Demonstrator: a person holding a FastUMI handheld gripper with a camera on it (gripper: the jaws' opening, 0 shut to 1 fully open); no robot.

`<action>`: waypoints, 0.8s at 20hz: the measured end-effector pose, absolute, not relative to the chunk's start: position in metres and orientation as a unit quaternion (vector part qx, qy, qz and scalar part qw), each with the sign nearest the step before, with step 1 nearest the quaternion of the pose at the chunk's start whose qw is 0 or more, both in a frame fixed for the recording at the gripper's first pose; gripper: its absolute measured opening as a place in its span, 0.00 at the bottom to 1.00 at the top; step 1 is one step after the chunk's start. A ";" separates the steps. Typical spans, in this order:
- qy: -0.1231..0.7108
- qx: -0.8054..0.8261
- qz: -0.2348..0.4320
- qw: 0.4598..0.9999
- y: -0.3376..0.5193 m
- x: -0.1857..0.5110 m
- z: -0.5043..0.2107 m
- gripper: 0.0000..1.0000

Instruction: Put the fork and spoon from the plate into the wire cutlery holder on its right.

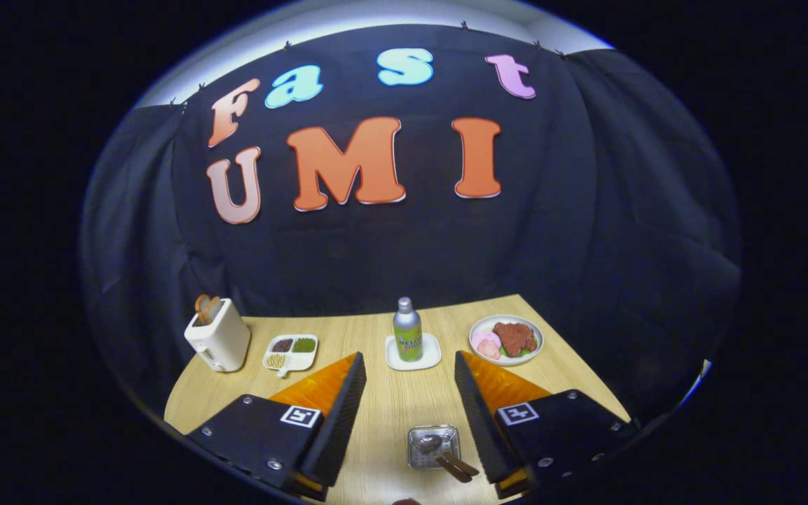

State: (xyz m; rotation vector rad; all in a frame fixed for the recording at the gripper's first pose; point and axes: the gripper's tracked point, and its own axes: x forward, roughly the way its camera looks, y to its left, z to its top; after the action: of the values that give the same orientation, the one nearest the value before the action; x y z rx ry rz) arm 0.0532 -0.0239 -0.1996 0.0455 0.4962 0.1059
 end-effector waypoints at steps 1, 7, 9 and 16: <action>0.234 0.022 0.054 0.971 -0.022 0.054 -0.189 0.80; 0.172 0.016 0.058 0.983 -0.012 0.059 -0.133 0.91; 0.151 0.018 0.061 0.986 -0.007 0.061 -0.116 0.91; 0.101 0.011 0.075 0.992 0.011 0.066 -0.079 0.91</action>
State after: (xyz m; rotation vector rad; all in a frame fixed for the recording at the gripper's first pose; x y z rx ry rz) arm 0.0658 0.0108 -0.0789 0.0222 0.2033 0.1514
